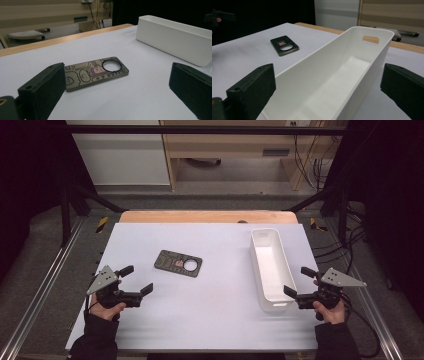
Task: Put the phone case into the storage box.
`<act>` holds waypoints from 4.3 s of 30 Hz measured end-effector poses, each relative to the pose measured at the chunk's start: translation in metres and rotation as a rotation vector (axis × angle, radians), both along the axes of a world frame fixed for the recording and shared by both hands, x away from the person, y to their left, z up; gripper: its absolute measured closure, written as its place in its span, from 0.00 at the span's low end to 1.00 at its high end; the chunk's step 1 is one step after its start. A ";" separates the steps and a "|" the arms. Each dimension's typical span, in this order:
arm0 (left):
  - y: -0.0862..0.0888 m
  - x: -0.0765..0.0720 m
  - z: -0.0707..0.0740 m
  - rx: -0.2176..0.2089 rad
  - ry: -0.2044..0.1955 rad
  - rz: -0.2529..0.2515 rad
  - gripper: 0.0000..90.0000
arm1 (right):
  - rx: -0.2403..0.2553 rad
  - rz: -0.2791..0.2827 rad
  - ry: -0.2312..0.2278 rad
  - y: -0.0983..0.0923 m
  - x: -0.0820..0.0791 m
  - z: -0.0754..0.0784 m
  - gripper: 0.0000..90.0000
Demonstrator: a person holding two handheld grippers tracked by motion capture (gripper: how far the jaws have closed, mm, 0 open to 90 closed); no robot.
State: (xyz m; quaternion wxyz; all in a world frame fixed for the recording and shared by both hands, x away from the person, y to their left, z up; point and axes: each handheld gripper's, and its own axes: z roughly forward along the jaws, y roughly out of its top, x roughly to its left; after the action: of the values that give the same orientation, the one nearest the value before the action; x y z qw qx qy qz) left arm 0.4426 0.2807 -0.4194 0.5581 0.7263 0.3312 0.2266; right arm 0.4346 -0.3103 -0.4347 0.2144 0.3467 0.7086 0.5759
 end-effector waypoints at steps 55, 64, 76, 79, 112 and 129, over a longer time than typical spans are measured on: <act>-0.049 0.035 0.026 0.090 0.066 0.009 0.02 | -0.003 0.009 -0.013 0.002 -0.001 0.003 0.00; -0.056 0.048 0.028 0.102 0.068 0.006 0.02 | -0.019 0.007 -0.010 0.003 -0.001 0.002 0.00; -0.068 0.066 0.029 0.142 0.081 0.010 0.03 | -0.020 0.009 -0.008 0.003 -0.001 0.002 0.00; -0.069 0.071 0.029 0.152 0.085 0.012 0.03 | -0.021 0.012 -0.008 0.004 -0.001 0.002 0.00; -0.084 0.126 0.022 0.220 0.132 0.069 0.05 | -0.023 0.014 -0.007 0.004 0.000 0.001 0.00; -0.090 0.152 0.018 0.239 0.157 0.097 0.06 | -0.028 0.017 -0.002 0.004 0.000 0.000 0.00</act>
State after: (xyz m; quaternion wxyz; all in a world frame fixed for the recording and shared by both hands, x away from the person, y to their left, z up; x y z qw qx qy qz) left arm 0.5941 0.1905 -0.4018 0.4286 0.7862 0.3790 0.2336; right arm 0.4347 -0.3058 -0.4344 0.2153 0.3370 0.7193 0.5681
